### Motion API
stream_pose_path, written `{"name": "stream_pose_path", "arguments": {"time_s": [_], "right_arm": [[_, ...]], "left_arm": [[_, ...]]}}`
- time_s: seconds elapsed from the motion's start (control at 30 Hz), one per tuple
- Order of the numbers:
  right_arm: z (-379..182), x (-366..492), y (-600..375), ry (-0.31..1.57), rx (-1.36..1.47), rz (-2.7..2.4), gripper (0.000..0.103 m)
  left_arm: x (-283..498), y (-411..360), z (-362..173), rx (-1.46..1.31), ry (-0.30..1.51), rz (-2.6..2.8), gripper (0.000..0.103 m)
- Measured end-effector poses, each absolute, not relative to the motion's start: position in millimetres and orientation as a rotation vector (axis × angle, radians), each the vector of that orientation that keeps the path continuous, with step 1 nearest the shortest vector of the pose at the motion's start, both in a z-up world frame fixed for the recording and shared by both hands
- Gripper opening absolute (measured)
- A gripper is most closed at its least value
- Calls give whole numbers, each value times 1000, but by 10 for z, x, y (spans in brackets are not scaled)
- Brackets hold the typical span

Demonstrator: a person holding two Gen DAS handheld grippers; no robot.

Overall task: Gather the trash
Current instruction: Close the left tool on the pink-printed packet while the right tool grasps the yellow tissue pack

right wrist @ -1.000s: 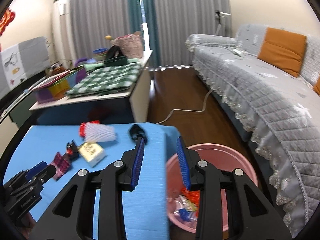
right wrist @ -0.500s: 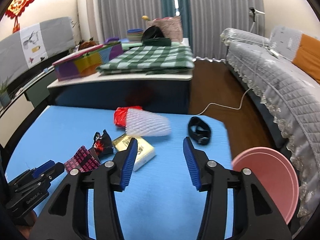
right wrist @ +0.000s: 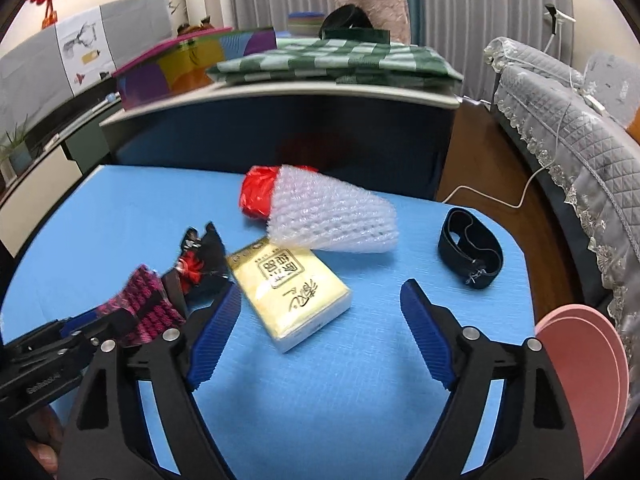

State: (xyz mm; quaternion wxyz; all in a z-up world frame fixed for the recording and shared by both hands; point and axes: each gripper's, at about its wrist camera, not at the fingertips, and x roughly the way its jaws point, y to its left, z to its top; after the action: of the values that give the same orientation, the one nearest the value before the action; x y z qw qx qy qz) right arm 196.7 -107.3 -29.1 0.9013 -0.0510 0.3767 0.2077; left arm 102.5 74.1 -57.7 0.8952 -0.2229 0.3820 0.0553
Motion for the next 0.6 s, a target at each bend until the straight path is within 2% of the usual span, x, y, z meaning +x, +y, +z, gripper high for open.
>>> {"name": "stream_pose_path", "arguments": {"time_s": [0.23,0.4,0.53,0.6], "right_arm": [[-389,2093,-993,827,-115,474,82],[-451,2089,-905,848,-157,491,81],[-453,2059,-878,854,-182,489,64],[-439,2032,-883,850,-182,493,61]], "left_arm": [[1050,768,-606,-482,800,106,33],[1028,760,-572,-474,793,90,23],[1018,725,-492,-460,770,62,14],[1005,681,-424,-436,753,51,10]]}}
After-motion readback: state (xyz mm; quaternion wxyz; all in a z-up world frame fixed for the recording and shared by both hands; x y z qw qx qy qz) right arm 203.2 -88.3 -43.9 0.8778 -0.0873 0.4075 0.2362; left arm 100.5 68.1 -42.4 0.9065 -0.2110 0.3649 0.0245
